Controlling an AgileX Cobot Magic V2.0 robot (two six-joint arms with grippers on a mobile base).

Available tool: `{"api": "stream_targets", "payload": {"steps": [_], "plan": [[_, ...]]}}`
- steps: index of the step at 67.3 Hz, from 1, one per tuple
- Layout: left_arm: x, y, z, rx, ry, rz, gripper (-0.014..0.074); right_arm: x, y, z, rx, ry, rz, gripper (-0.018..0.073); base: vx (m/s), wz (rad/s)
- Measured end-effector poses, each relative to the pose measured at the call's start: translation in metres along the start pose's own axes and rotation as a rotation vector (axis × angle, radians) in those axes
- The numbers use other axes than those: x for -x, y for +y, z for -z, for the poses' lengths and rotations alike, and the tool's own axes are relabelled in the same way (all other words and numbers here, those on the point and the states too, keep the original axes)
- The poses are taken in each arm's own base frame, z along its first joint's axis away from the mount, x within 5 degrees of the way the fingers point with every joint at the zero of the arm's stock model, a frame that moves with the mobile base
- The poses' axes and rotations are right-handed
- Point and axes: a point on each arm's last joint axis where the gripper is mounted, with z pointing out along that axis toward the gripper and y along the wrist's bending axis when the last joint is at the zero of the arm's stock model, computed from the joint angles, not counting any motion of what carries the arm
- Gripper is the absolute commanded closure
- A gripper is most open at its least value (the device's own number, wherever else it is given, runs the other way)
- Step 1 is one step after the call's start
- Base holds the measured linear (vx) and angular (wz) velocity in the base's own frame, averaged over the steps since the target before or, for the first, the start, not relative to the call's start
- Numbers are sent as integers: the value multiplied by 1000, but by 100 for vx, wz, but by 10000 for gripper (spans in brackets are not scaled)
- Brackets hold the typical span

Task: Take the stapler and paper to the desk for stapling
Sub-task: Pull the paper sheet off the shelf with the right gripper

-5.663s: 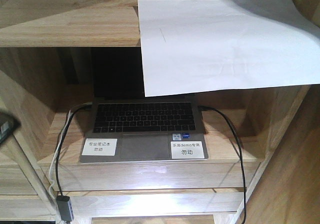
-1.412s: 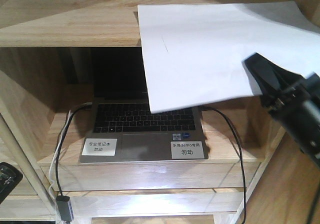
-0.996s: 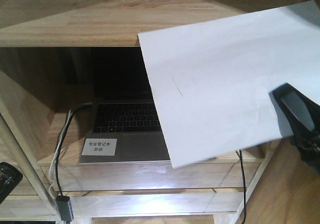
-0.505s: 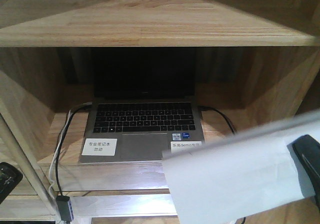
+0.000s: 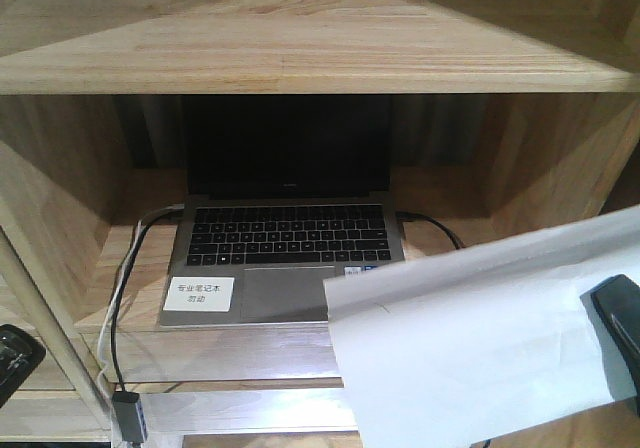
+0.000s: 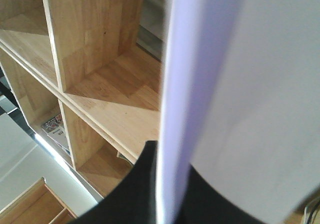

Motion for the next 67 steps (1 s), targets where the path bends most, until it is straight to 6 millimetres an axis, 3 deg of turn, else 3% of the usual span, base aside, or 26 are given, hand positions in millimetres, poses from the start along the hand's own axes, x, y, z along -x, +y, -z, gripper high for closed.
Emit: {"api": "stream_targets", "payload": {"steps": [67], "plan": [[0, 0, 0, 0, 0, 0, 603, 0, -1, 0, -7, 1, 0, 566, -3, 1]]}}
